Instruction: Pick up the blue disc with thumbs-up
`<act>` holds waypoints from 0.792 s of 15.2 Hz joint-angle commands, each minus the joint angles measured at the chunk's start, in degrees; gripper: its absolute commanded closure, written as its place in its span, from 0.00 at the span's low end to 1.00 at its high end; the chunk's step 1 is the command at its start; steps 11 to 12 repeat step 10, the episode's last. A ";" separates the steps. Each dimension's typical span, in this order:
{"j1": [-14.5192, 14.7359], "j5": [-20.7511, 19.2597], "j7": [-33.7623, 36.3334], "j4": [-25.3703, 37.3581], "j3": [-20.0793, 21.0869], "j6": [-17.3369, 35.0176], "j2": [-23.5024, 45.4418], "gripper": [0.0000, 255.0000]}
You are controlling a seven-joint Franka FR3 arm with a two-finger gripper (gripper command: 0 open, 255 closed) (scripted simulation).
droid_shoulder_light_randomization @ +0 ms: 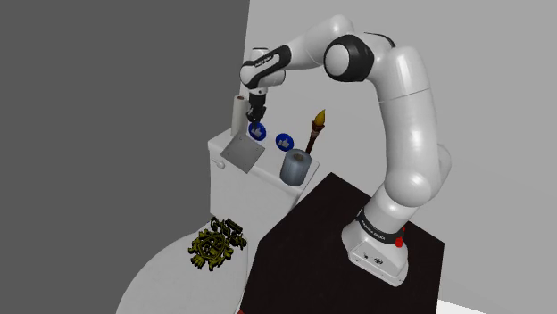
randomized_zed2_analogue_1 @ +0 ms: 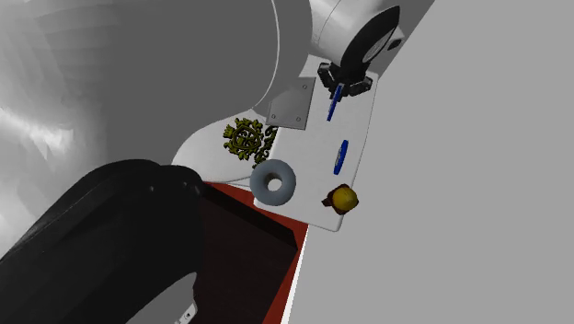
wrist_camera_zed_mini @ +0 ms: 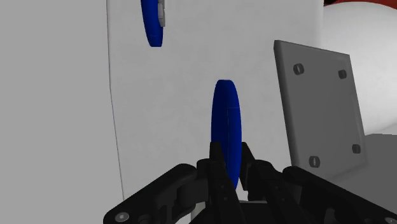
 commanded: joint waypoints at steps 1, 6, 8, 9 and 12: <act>0.06 -0.10 0.03 0.05 -0.07 -0.99 -0.92 1.00; 0.17 -0.34 0.09 0.51 -0.26 -3.62 -3.10 1.00; 0.22 -0.43 0.12 0.78 -0.32 -4.71 -3.91 1.00; 0.22 -0.44 0.12 0.79 -0.33 -4.79 -3.98 1.00; 0.22 -0.44 0.12 0.80 -0.33 -4.79 -3.98 1.00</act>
